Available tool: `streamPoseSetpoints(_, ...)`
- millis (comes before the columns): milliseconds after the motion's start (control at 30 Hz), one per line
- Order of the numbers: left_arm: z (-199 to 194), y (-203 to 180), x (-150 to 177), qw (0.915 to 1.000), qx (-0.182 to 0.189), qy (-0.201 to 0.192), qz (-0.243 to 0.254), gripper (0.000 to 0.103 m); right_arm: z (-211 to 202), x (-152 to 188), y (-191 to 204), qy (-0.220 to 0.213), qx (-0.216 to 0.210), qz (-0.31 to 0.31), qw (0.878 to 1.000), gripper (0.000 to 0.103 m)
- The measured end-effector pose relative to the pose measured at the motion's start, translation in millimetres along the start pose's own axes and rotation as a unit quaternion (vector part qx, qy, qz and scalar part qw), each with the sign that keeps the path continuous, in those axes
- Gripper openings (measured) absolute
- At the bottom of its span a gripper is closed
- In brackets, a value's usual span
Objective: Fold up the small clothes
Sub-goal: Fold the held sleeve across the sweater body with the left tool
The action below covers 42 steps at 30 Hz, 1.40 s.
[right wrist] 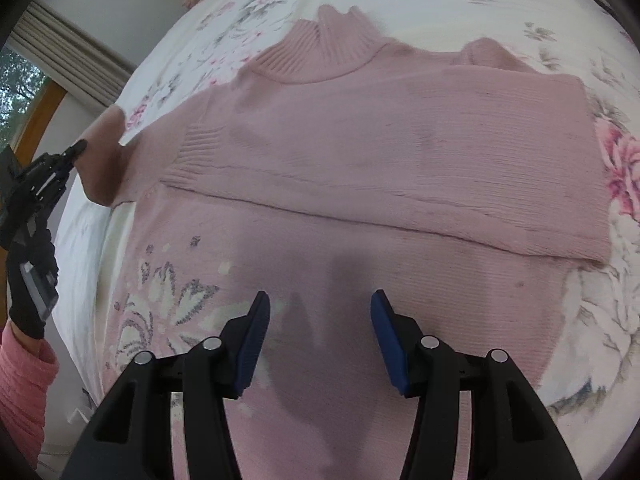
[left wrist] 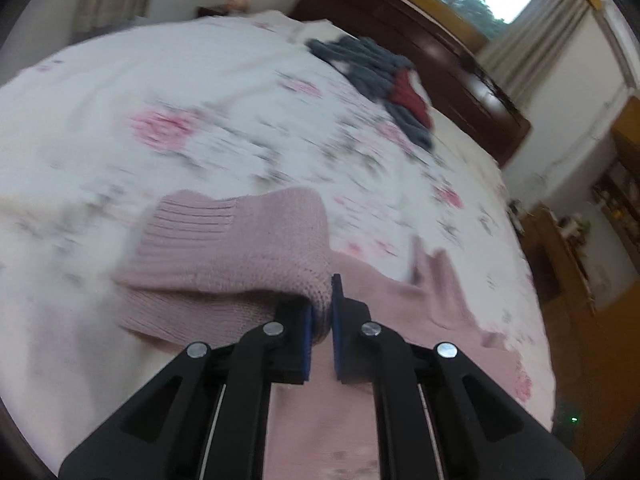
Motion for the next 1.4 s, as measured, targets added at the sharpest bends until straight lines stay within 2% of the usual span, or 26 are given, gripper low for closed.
streamPoseSetpoints(200, 42.9, -60.1, 34.3, 0.9986, 0.046, 0.027, 0.003, 0.006, -5.0, 0.8, -15.5, -0.005, 0.001, 0.011, 1.000, 0.053)
streamPoseSetpoints(300, 70.1, -80.5, 65.6, 0.9967, 0.053, 0.060, 0.012, 0.006, -4.7, 3.3, -22.8, -0.004, 0.003, 0.014, 1.000, 0.053)
streamPoseSetpoints(467, 101.1, -70.2, 106.9, 0.9937, 0.030, 0.106, 0.020, 0.006, -1.9, 6.7, -26.4, 0.000, 0.000, 0.020, 1.000, 0.053)
streamPoseSetpoints(600, 114.8, -47.7, 126.2, 0.9905, 0.017, 0.136, -0.001, 0.007, 1.5, 5.7, -26.0, 0.004, 0.002, 0.020, 1.000, 0.053)
streamPoseSetpoints(633, 116.9, -41.4, 130.8, 0.9891, 0.024, 0.145, -0.011, 0.007, 2.1, 5.2, -25.1, 0.004, 0.003, 0.019, 1.000, 0.054)
streamPoseSetpoints(733, 102.6, -35.7, 130.4, 0.9879, 0.040, 0.148, -0.021, 0.008, 3.3, 1.7, -19.2, 0.006, 0.005, 0.015, 1.000, 0.056)
streamPoseSetpoints(833, 73.1, -36.5, 126.6, 0.9896, 0.037, 0.138, 0.020, 0.009, 4.6, -5.4, -6.6, 0.007, 0.002, 0.006, 1.000, 0.056)
streamPoseSetpoints(933, 45.7, -28.6, 101.6, 0.9931, 0.003, 0.096, 0.067, 0.009, 6.7, -18.2, 13.2, 0.005, -0.005, -0.009, 1.000, 0.056)
streamPoseSetpoints(1000, 38.2, -19.5, 82.0, 0.9944, -0.013, 0.077, 0.070, 0.010, 9.4, -26.4, 27.2, 0.004, -0.014, -0.013, 1.000, 0.056)
streamPoseSetpoints(1033, 39.2, -9.2, 67.3, 0.9937, -0.044, 0.069, 0.076, 0.010, 11.4, -30.3, 34.1, 0.004, -0.019, -0.014, 1.000, 0.056)
streamPoseSetpoints(1067, 41.3, -4.1, 60.1, 0.9935, -0.054, 0.066, 0.076, 0.010, 13.0, -33.0, 38.6, 0.005, -0.022, -0.015, 1.000, 0.056)
streamPoseSetpoints(1100, 44.8, 2.5, 53.3, 0.9933, -0.059, 0.066, 0.074, 0.010, 16.1, -37.1, 46.3, 0.006, -0.027, -0.017, 0.999, 0.056)
streamPoseSetpoints(1167, 61.5, 19.6, 47.9, 0.9883, -0.098, 0.087, 0.078, 0.010, 23.7, -45.7, 62.5, 0.009, -0.034, -0.019, 0.999, 0.056)
streamPoseSetpoints(1267, 87.6, 45.8, 58.0, 0.9819, -0.119, 0.132, 0.067, 0.011, 33.8, -57.4, 79.5, 0.015, -0.050, -0.014, 0.999, 0.056)
streamPoseSetpoints(1400, 93.4, 57.9, 57.0, 0.9866, -0.091, 0.130, 0.037, 0.012, 53.9, -71.7, 100.4, 0.030, -0.061, -0.006, 0.998, 0.056)
Point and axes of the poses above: each gripper's, at about its wrist camera, not at the fingertips, and z roughly the way its jaws point, y to its left, x to its underside, the point moved 6 cm from there along z, roughly the way its jaws point, and after that the axes turned 2 degrees about -y, right-handed, at the moved point
